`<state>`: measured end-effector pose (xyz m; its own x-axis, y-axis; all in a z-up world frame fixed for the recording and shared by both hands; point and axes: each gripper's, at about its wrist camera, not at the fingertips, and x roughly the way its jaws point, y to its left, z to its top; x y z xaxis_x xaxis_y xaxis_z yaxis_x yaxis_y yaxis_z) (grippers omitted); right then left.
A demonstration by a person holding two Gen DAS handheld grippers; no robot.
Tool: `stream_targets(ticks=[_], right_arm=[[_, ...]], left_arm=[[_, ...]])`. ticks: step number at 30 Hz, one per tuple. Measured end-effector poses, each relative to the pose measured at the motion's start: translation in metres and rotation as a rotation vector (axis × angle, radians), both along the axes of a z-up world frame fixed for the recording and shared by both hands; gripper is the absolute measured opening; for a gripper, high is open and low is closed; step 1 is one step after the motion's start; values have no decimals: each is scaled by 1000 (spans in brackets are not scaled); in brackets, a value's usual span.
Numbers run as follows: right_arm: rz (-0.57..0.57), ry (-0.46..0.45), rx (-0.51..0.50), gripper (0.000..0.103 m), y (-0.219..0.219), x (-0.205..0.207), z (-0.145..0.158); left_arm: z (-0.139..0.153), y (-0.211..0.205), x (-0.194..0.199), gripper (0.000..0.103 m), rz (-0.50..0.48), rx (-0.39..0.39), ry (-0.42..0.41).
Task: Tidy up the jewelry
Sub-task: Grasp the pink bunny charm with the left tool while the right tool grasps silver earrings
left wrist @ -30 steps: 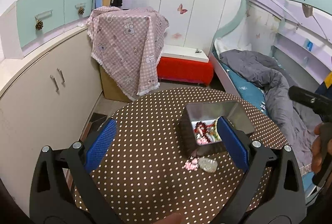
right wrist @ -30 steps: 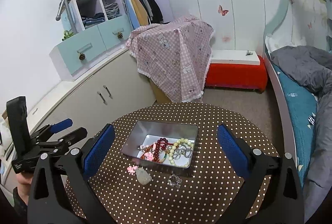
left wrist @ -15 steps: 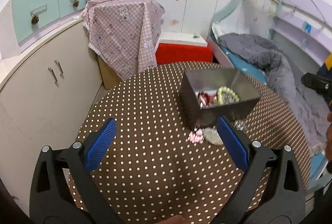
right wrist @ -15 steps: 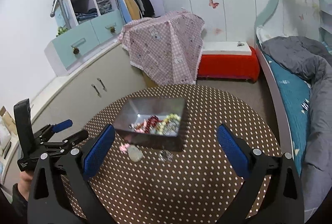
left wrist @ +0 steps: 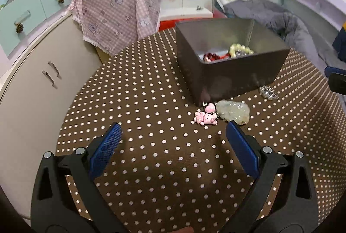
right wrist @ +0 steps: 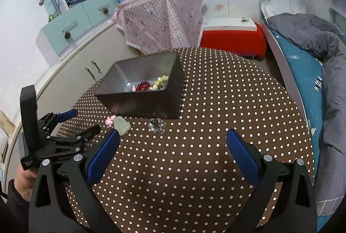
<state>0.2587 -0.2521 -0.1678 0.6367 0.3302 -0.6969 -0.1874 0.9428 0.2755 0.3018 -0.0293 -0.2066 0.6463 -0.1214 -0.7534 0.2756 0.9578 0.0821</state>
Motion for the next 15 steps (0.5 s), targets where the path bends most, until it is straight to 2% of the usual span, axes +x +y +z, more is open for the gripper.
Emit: stream_targets(ticks=[4,6,7,8,9,11,12,13,15], right_arm=[[5,17,-12,95,1,3,-9],[9,26,-22,95,3,5,-13],[10,30,-25,95,3,6,-15],[11,34,-26,95,4,7,-17],[11,37,-28,95,5,8,-18],[14,40,-31,95,8,9,-20],[15,42,-35,95,10,11,-22],[20,41,-41,95,12,12,-23],[31,40,-53,95,19,15,-26]], left_arm=[[-13,-8,10,95,-3,35,22],[-12,-8,14,91,-6,21,21],[-11,-8,16,85,-8,12,20],[-12,-8,18,74,-12,5,27],[-12,-8,20,69,-28,-19,41],[-11,-9,22,46,-52,-39,43],[-11,-12,20,41,-78,-41,39],[-10,-14,19,31,-94,-39,36],[-10,-21,13,24,-115,-28,30]])
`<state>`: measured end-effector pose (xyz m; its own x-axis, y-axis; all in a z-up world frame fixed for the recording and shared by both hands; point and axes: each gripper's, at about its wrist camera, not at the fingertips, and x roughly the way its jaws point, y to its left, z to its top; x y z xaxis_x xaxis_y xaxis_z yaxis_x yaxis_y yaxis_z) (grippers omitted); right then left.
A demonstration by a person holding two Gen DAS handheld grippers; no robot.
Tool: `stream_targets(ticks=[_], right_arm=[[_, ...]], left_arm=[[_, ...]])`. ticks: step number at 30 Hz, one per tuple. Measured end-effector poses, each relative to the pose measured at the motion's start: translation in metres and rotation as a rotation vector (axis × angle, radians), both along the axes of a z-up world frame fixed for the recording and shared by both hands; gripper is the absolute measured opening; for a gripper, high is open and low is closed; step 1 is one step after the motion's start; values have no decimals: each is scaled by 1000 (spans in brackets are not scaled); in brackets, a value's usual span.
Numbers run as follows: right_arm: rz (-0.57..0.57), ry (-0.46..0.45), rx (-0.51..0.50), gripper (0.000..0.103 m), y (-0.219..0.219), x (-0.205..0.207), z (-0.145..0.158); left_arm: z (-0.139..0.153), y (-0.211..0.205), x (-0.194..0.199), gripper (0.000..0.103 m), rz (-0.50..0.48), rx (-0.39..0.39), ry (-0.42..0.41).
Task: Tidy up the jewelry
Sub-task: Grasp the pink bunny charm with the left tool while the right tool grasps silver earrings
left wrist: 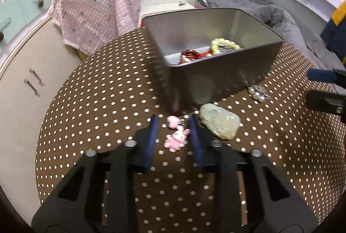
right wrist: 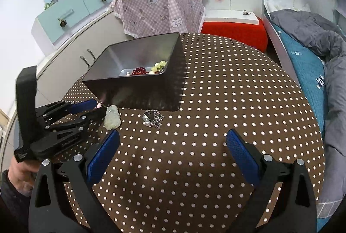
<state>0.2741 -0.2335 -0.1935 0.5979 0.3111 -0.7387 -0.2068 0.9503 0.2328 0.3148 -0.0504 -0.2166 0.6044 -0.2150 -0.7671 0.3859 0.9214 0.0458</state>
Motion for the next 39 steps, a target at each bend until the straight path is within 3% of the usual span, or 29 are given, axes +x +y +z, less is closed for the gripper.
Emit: stream_targets(ticks=[3,7,12,16,22,39], right_arm=[[30,6,-25,92,11,9,-6],[70,40,-46,68,29,23,-21],[87,-20,-178,51,47,28,-26],[94,-29,-202,8,47,15,-25],[110,-34,-104,8,31,-9,-17],[121,-161,26,8,10,-38,60]], left_arm=[[1,3,-5,20,-5,-21,8],[1,9,-15,19,6,-50,19],[1,12,-17,19,9,-53,20],[2,20,-18,13,14,-129,45],[6,26,-37,12,24,-153,32],[55,53,-66,12,39,-225,-61]])
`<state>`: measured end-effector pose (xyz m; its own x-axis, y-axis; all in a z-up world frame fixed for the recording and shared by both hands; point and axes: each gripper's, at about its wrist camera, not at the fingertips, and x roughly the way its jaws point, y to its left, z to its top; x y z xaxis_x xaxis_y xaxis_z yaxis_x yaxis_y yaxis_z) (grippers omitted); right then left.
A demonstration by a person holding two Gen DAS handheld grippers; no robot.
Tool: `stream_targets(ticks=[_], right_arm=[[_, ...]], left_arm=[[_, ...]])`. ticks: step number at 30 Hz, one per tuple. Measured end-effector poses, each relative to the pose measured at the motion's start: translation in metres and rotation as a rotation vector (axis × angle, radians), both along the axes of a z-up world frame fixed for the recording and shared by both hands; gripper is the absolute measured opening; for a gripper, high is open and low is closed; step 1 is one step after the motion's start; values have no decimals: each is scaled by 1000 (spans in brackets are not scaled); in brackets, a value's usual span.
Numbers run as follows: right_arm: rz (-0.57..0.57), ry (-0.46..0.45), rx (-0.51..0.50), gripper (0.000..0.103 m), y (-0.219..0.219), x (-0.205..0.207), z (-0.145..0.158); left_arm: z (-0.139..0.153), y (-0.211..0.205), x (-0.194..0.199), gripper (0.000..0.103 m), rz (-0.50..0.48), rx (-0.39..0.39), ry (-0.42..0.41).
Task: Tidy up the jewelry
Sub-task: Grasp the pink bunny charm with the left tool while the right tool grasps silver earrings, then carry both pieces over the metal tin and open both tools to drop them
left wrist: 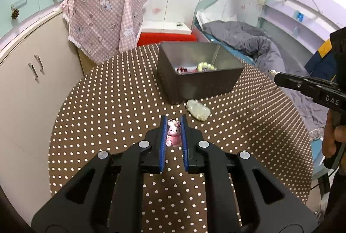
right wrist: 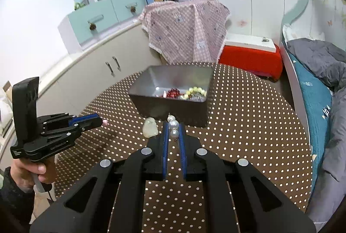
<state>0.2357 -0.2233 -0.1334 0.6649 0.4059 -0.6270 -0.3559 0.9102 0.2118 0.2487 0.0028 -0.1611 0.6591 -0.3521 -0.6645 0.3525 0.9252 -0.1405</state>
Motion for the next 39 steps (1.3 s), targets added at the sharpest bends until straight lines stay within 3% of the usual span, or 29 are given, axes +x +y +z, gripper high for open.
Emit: stream_targets(ticks=[14,18,25,31,36,37,38,39], right_arm=[[64,-139,27,8,0,-1,68],[76,-184,19,8,2,5,89],[82,-233,19,8,5,30,117],[73,-190,37,8,4,65,113],[55,-85,38,9,9,100,81],[42,-58,38,11,8,106,72],[25,-38,40,26,6,111,66],[-2,-17,43,40,2,114,58]], left_arm=[[66,-2,8,12,-29,-2,-137],[89,-10,17,12,-47,-2,-189],[113,-22,49,13,-65,-36,-211],[115,-38,79,13,-62,-31,-194],[94,-46,105,14,-38,-11,-122],[90,-47,110,27,-30,5,-102],[85,-48,113,73,-15,26,-86],[83,-47,114,92,3,35,-88]])
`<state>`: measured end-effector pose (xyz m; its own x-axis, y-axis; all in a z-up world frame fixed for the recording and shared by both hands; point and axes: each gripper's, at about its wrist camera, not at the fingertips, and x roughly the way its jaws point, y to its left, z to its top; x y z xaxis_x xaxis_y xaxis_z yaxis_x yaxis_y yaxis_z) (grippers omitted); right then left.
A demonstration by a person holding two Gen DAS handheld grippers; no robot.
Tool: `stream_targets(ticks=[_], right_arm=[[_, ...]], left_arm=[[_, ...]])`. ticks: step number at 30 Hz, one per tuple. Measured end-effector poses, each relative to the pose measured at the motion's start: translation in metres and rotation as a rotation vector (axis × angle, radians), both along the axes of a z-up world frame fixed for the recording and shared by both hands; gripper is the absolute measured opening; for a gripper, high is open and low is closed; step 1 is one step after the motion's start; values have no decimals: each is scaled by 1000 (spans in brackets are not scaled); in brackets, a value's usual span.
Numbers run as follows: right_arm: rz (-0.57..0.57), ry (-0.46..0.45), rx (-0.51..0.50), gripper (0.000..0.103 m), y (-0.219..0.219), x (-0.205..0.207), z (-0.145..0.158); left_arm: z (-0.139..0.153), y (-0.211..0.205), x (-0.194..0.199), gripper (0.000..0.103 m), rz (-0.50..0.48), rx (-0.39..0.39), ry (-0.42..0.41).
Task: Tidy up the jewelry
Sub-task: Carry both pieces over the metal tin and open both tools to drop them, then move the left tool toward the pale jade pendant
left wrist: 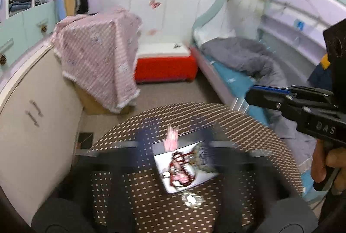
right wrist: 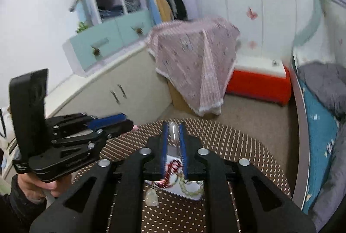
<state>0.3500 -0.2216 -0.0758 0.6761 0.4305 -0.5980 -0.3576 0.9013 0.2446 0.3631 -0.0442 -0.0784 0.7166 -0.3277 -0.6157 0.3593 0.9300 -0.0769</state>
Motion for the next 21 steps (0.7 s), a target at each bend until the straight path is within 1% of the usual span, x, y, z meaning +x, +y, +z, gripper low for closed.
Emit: stream_targets(ticks=[1,2,4,7,14,17,19,21], right_arm=[[-35,8,4,81,-6,1,-7],[-55,1,11,89,-9,0,-8],[-84,8,30,89,-18,-3,-13],[-117,10,36,93,-23,-7,-14],[-144,9,60,94,-30,-24,-17],[-154,12,56,94,-29,-26,-19],[-158,23,63,94,-30,-29,-22],[-159,35,64,94,-32,-30,-26]], left_arm=[[-1,6,-3,98,23,-16,-33],[-1,10,-4,98,33,-25,-42],[-2,14,-5,98,54,-23,-27],[0,23,-12,98,88,-23,-40],[-3,31,-33,98,144,-10,-65],[-12,31,-44,98,162,6,-60],[-22,30,-51,98,180,20,-43],[-33,29,-57,98,182,16,-16]])
